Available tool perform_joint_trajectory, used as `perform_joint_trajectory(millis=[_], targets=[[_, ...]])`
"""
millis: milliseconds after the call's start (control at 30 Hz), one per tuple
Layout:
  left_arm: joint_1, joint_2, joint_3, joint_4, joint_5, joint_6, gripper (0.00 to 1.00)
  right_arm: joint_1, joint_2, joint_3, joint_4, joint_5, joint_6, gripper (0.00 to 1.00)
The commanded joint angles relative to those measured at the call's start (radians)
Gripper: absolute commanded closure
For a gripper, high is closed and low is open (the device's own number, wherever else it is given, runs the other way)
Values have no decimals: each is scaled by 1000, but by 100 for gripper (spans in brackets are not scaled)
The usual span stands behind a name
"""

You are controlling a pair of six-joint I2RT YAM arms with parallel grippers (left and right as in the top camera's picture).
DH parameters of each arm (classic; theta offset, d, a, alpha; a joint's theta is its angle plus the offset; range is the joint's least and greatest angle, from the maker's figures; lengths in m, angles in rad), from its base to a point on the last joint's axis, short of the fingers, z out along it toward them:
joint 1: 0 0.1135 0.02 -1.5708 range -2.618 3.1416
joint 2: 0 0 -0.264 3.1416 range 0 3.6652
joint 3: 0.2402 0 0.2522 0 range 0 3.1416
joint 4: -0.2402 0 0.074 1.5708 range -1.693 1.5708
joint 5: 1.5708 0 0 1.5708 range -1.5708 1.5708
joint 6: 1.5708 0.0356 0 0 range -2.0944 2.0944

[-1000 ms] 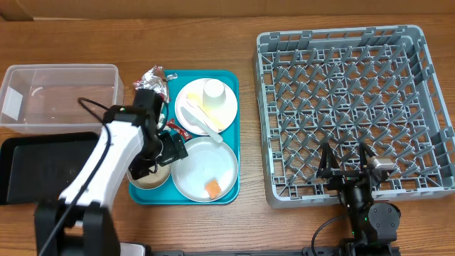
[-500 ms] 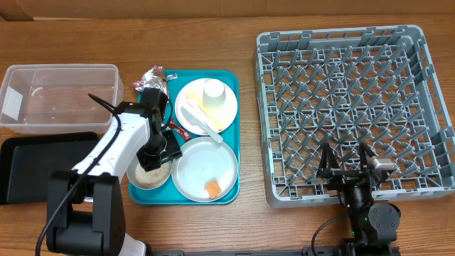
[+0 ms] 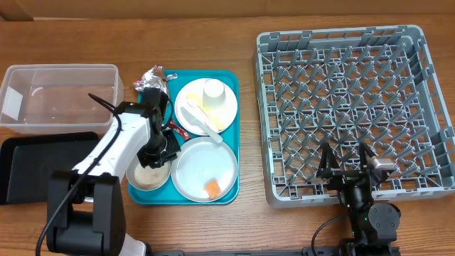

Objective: Sort waste into correct bins and load items into the dishwasher rack
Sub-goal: 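Lift the rice bowl with the left gripper and carry it over the black tray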

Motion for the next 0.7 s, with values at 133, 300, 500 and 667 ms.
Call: perform_joint_trajectory(millis=[133,300,500,667], targets=[[-2,10,17,-8,-25,4,95,-7,-10,-10,3,2,-4,0],[-2,10,28,-35,-26,4,96,-7,-10,-10,3,2,-4,0],[-1,8,95,-113,-33,5,96,-7,-10,-10,3,2,-4,0],[-1,8,192,-214,-33,5,96,-7,-10,-10,3,2,-4,0]])
